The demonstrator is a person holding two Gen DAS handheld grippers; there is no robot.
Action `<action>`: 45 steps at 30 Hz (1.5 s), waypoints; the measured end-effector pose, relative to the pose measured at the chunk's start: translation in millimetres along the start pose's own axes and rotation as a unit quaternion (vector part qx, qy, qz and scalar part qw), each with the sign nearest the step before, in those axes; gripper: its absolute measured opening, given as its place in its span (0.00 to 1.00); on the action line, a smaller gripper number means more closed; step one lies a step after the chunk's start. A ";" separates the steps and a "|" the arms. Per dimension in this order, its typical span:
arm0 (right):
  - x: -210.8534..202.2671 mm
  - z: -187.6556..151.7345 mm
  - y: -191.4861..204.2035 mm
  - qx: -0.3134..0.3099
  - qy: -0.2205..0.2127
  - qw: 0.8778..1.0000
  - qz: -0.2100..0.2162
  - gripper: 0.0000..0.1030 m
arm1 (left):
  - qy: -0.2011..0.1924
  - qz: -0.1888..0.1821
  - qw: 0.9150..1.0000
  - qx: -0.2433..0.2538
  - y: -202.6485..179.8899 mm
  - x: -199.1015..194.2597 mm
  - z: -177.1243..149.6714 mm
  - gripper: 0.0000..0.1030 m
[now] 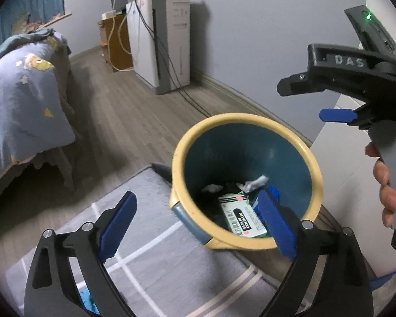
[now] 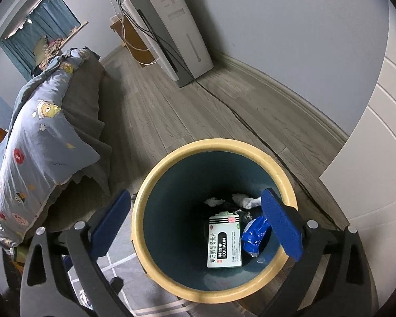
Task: Collect trash
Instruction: 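Move both tools back over the remaining trash on the mat, then grasp the crumpled blue cloth with the right tool while the left tool grasps the purple spray bottle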
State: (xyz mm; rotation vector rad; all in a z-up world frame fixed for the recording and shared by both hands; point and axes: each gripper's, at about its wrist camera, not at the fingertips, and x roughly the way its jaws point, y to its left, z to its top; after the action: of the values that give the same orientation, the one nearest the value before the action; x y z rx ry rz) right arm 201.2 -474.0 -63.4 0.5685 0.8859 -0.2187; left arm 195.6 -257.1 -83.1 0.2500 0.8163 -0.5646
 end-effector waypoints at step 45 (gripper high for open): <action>55.5 -184.7 230.5 -0.219 0.158 0.963 0.015 0.94 | 0.030 0.161 0.967 -0.196 242.3 -172.1 -168.4 0.93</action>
State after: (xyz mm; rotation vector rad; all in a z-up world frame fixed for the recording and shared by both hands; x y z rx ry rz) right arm 206.1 -177.5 -111.7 0.2020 1.1938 0.1011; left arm 134.1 78.6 -67.5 0.0325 0.9060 -0.0844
